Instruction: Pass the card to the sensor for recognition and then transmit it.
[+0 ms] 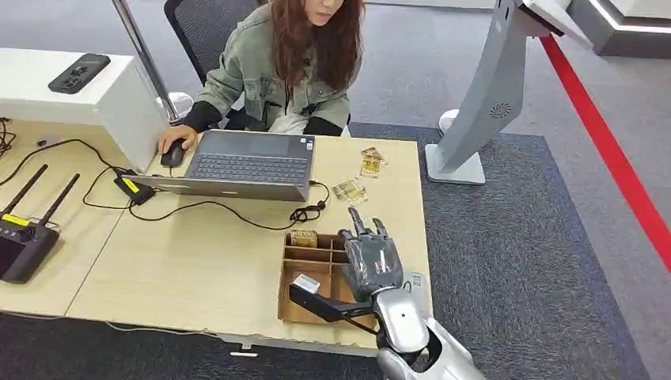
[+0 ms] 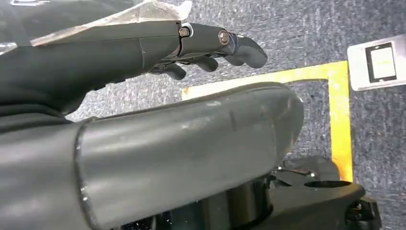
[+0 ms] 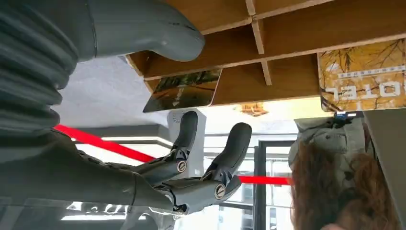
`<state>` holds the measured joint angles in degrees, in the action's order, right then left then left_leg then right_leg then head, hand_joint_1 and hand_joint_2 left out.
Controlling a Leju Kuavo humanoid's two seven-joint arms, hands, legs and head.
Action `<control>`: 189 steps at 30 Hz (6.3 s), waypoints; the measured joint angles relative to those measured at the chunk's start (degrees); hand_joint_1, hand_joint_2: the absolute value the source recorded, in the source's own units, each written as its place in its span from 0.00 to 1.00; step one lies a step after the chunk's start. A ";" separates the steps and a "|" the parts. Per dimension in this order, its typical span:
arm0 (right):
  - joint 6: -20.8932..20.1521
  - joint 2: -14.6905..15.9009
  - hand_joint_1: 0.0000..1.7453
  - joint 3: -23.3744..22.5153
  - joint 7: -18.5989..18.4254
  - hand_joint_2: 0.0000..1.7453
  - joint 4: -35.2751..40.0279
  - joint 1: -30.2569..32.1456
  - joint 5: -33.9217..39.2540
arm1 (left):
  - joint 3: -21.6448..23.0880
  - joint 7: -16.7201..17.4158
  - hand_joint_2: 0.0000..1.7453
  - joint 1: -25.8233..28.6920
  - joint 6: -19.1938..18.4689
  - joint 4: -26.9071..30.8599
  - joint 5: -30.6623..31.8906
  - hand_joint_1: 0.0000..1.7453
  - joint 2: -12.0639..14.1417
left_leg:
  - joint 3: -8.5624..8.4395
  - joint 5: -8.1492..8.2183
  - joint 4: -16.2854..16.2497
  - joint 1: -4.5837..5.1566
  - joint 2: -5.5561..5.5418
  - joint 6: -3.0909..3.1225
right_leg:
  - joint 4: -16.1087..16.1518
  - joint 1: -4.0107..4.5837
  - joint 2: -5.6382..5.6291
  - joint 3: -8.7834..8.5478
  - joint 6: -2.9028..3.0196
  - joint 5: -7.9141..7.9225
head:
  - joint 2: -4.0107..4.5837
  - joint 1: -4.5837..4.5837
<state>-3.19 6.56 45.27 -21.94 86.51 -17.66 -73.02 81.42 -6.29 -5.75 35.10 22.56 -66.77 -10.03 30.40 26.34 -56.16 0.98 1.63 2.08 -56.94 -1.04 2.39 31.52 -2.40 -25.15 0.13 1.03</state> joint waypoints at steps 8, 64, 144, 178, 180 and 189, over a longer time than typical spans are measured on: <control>0.00 -0.44 0.37 0.02 0.00 1.00 -0.81 -0.45 -0.09 | 0.00 -0.68 0.00 -0.12 2.03 0.02 1.60 0.00 0.00 | 0.00 0.00 0.00 0.00 0.00 0.00 | 0.00 0.00 0.00 0.00 0.00 0.00 | 0.00 0.00; -0.57 -4.46 0.00 0.79 0.96 1.00 -6.36 -6.03 0.15 | 2.95 -6.49 0.00 -4.88 0.81 0.42 23.63 0.00 -1.25 | 0.21 -0.09 0.00 -0.09 -0.37 -0.01 | 0.04 0.09 0.13 0.06 -0.02 0.08 | 0.00 0.07; -7.06 -14.93 0.00 4.04 -1.88 1.00 -18.38 -16.42 0.00 | -3.08 -11.59 0.00 -3.93 -9.53 21.53 85.00 0.00 10.82 | 0.33 -0.22 0.00 -0.41 -0.61 -0.25 | 0.02 0.42 0.29 0.07 0.16 0.10 | 0.00 0.20; -11.21 -14.32 0.00 4.15 -3.89 1.00 -19.08 -18.96 0.88 | -9.14 -0.17 0.00 -3.42 -35.65 37.03 108.37 0.00 16.81 | 0.30 -0.39 0.00 -0.45 -0.79 -0.41 | 0.02 0.45 0.46 0.00 0.33 0.21 | 0.00 0.17; -11.08 -14.08 0.00 3.98 -4.64 1.00 -18.58 -18.99 1.47 | -9.18 0.77 0.00 -3.60 -38.08 38.12 109.09 0.00 17.11 | 0.30 -0.42 0.00 -0.45 -0.79 -0.44 | 0.02 0.45 0.46 0.00 0.33 0.22 | 0.00 0.20; -8.70 -12.52 0.00 2.43 -6.80 1.00 -16.04 -20.35 3.65 | -9.33 -0.13 0.00 -4.36 -42.47 38.95 111.89 0.00 17.70 | 0.32 -0.42 0.00 -0.48 -0.79 -0.45 | 0.01 0.48 0.46 0.02 0.34 0.25 | 0.00 0.20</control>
<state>-11.89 -5.97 47.69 -28.74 70.47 -38.01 -69.37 72.08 -6.43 -10.11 -7.37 61.51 45.11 7.67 30.72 25.92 -56.16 0.50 0.85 1.63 -56.94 -0.56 2.85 31.54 -2.06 -24.90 0.13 1.22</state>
